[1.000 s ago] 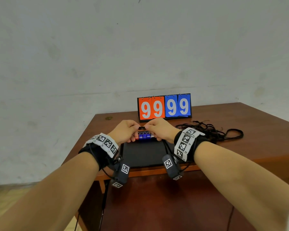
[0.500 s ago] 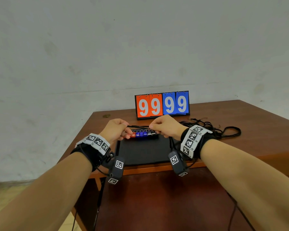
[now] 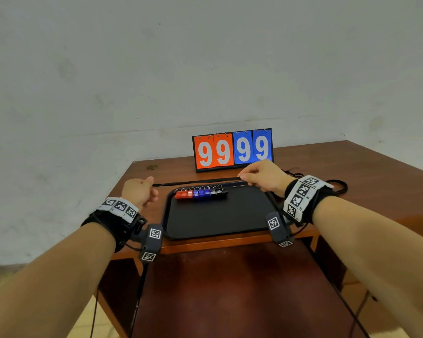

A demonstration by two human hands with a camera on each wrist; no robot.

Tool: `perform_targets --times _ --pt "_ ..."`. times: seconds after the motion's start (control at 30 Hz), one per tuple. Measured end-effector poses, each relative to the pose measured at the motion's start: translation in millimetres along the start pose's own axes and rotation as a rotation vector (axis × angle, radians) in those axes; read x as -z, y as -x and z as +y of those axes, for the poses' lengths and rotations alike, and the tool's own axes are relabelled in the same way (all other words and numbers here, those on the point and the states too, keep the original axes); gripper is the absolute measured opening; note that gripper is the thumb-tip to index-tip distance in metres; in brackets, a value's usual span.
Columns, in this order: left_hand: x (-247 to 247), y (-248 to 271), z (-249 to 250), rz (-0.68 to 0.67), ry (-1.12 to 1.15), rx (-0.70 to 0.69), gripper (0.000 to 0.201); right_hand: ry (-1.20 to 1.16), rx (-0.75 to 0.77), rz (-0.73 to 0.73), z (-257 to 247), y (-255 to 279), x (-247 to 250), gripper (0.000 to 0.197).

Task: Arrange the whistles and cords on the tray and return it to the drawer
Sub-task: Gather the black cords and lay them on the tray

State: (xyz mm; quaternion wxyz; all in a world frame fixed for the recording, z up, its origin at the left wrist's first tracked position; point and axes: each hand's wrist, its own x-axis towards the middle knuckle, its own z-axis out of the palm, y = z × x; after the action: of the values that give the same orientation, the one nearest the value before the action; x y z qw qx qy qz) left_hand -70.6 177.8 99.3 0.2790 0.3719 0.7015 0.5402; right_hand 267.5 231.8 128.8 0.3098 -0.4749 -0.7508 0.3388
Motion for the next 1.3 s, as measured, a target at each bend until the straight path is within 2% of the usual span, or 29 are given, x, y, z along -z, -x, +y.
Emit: perform_targets --times 0.17,0.37,0.53,0.8,1.0,1.3 --pt "5.1 -3.7 -17.2 0.055 -0.02 0.046 0.031 0.025 -0.078 0.049 29.0 -0.6 15.1 0.016" --pt "7.7 -11.4 -34.9 0.067 -0.06 0.049 0.031 0.078 -0.23 0.145 66.0 1.7 25.6 0.012" --pt "2.2 -11.4 -41.1 0.051 -0.064 0.056 0.028 0.047 -0.335 0.19 85.7 0.3 26.7 0.017" --pt "-4.6 -15.0 -51.5 0.024 -0.123 0.031 0.029 0.059 -0.379 0.361 101.8 -3.8 25.9 0.012" --pt "-6.2 -13.7 -61.2 0.037 -0.171 0.014 0.027 0.065 -0.415 0.318 108.3 -5.0 18.5 0.021" --pt "-13.2 -14.1 -63.6 -0.045 -0.215 0.075 0.019 0.004 -0.431 0.344 118.9 -7.0 10.6 0.026"
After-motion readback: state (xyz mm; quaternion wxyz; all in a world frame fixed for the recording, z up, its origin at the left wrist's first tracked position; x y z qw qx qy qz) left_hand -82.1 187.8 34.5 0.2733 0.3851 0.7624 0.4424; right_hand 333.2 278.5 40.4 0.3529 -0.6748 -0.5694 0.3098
